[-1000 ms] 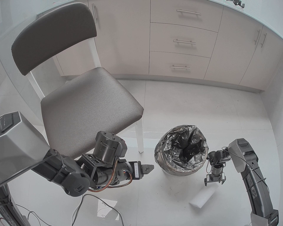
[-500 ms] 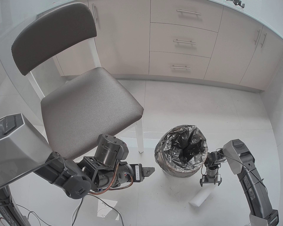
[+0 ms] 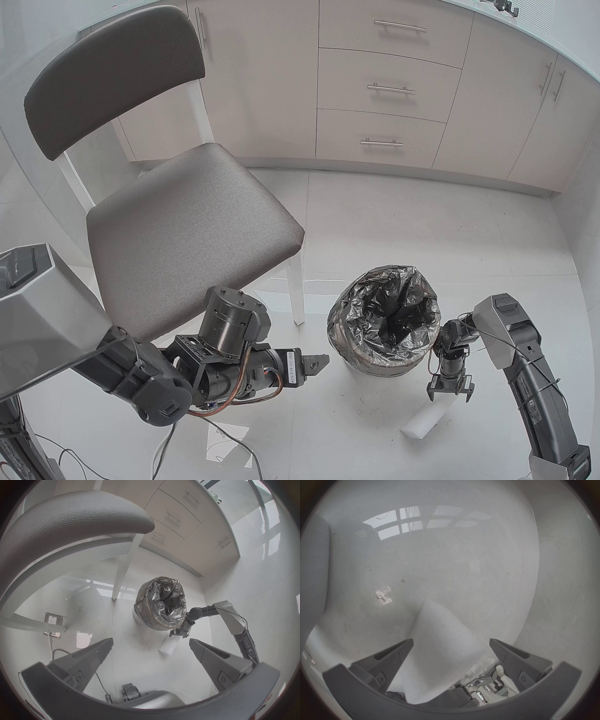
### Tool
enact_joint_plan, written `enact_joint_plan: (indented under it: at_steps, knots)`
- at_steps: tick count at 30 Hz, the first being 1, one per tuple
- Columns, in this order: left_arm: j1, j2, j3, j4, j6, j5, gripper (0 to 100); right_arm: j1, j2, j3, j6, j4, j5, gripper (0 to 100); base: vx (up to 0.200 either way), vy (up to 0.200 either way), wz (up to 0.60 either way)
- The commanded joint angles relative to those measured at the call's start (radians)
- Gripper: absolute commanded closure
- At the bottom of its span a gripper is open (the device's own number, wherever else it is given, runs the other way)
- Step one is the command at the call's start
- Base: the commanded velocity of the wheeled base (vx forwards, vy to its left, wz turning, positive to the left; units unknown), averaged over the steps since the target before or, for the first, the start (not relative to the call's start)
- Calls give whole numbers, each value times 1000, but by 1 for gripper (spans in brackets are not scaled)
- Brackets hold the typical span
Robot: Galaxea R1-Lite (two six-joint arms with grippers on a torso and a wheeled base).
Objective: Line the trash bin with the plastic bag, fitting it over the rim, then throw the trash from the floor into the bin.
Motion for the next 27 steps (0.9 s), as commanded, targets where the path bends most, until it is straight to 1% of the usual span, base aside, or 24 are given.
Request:
enact_joint_plan:
  at_steps: [1,7,15,27]
  knots:
    - [-1,-3,5,-1,1,0,0,3,-6,0,26,16,-12,0,0,0,0]
    - [-1,-3,5,-1,1,0,0,20,3,0,43,23,-21,0,0,0,0]
    - [-1,1,5,-1,1,0,0,31,29,0,38,-43,-21,0,0,0,0]
    - [-6,4,6,-1,1,0,0,31,29,0,40,-78,-21,0,0,0,0]
